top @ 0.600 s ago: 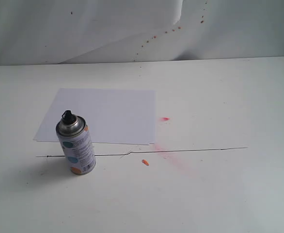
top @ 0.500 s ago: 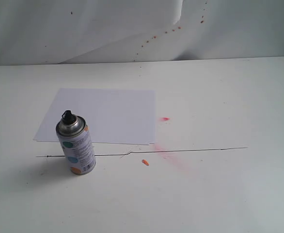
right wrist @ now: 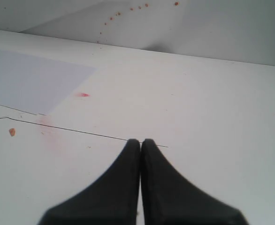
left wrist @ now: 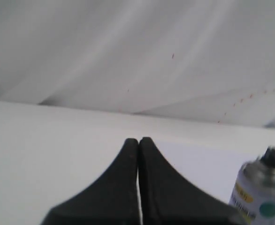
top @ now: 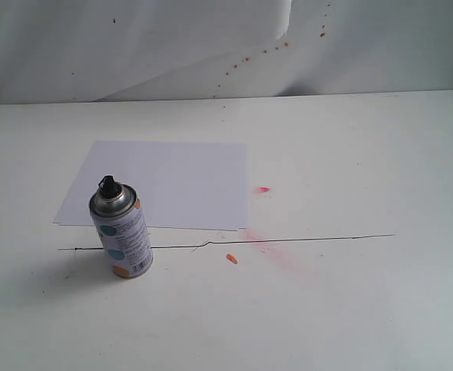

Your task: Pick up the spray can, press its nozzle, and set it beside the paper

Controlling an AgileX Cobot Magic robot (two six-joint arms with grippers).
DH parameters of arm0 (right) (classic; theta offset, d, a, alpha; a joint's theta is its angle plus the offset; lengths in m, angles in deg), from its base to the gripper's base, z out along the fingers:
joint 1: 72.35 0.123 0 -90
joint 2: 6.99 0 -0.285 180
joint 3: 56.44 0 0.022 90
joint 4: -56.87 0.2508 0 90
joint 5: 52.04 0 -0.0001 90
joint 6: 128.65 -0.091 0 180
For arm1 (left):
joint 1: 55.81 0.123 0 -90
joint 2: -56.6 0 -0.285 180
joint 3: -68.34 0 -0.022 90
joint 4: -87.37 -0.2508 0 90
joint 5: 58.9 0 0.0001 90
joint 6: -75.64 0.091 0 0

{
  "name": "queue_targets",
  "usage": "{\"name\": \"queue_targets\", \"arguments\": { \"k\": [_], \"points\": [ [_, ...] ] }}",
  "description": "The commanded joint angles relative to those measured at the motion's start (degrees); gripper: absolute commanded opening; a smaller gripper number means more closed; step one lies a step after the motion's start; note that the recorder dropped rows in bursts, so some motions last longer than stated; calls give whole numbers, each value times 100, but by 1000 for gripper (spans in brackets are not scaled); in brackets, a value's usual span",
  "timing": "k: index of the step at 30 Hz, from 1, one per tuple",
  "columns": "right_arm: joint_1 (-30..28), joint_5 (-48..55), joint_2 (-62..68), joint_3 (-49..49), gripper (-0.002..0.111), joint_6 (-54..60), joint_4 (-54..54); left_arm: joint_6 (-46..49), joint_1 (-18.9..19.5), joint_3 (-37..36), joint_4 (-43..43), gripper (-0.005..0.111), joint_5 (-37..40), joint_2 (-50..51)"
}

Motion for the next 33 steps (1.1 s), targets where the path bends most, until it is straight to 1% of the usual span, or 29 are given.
{"name": "queue_targets", "arguments": {
  "k": [1,7,8,11,13,16,17,19,25,28,31,32,33],
  "points": [
    [-40,-26,-37,-24,0,20,4,-45,-35,-26,463,0,-868,-23],
    [-40,-26,-37,-24,0,20,4,-45,-35,-26,463,0,-906,-23],
    [-40,-26,-37,-24,0,20,4,-45,-35,-26,463,0,-1087,-23],
    [-40,-26,-37,-24,0,20,4,-45,-35,-26,500,0,-1256,-23],
    [-40,-26,-37,-24,0,20,4,-45,-35,6,592,0,-1045,-23],
    [-40,-26,-37,-24,0,20,4,-45,-35,366,670,0,-461,-23],
    [-40,-26,-37,-24,0,20,4,-45,-35,582,670,0,-212,6],
    [-40,-26,-37,-24,0,20,4,-45,-35,955,579,0,41,249],
    [-40,-26,-37,-24,0,20,4,21,-35,2372,427,0,529,1561],
    [-40,-26,-37,-24,0,20,4,457,-35,3015,427,0,995,2285],
    [-40,-26,-37,-24,0,20,4,846,-35,3432,457,0,1423,2944],
    [-40,-26,-37,-24,0,20,4,971,-35,3520,503,0,1589,3320],
    [-40,-26,-37,-24,0,20,4,983,-35,3517,540,0,1612,3458]
  ]
}}
